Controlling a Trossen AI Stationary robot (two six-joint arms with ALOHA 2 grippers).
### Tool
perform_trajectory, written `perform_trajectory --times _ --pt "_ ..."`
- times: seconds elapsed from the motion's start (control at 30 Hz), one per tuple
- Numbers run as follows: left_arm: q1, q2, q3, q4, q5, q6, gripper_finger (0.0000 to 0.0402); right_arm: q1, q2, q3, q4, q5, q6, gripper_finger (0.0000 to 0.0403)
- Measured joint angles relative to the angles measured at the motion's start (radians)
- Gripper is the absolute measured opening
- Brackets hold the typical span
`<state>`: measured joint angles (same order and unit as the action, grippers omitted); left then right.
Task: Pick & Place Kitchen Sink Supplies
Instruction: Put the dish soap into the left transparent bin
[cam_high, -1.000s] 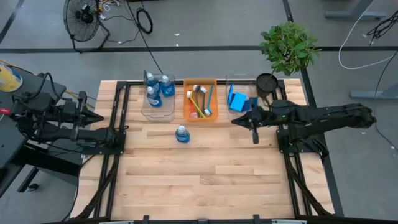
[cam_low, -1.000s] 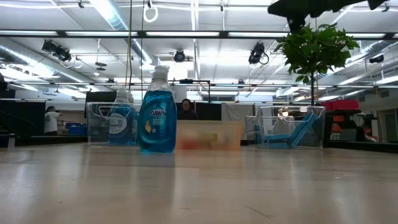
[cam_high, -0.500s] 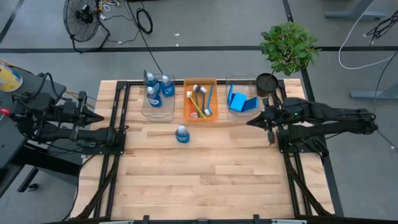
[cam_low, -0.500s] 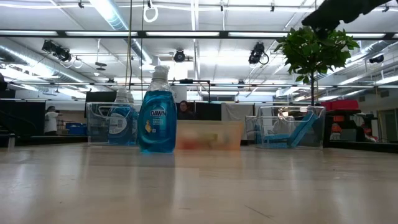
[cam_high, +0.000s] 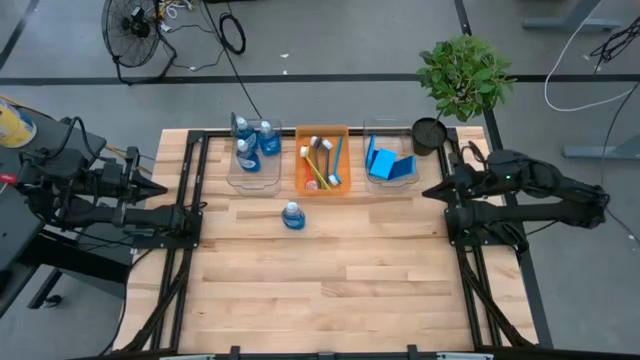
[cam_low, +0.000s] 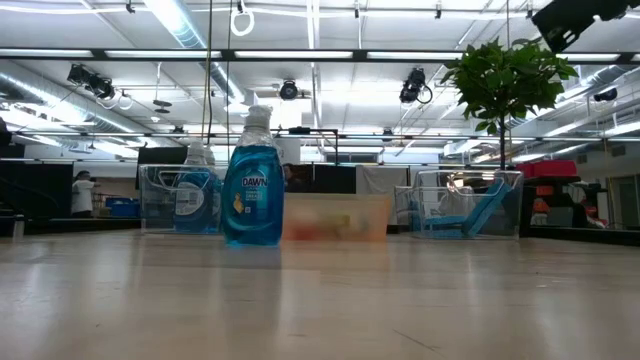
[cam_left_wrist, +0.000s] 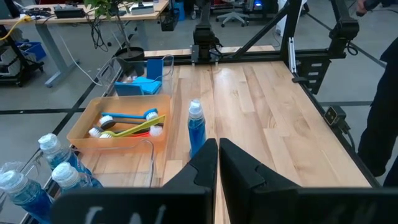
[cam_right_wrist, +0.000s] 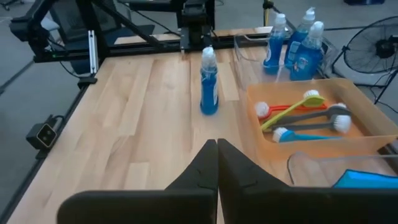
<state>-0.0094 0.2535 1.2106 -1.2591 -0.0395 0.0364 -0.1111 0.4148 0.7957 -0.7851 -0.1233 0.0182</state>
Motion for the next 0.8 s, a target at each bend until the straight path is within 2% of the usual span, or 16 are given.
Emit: perform_trajectory --times 0.4,0.63,0.8 --pt "0.000 0.000 0.000 0.000 0.000 0.000 0.0023 -0.020 -0.055 0.111 -0.050 0.010 0.013 0.0000" --pt "0.000 0.000 0.000 0.000 0.000 0.000 0.0023 -0.020 -0.089 0.177 -0.153 0.044 0.023 0.0000" --pt "0.000 0.000 0.000 0.000 0.000 0.000 0.0023 -0.020 -0.141 0.183 -0.174 0.045 0.025 0.0000"
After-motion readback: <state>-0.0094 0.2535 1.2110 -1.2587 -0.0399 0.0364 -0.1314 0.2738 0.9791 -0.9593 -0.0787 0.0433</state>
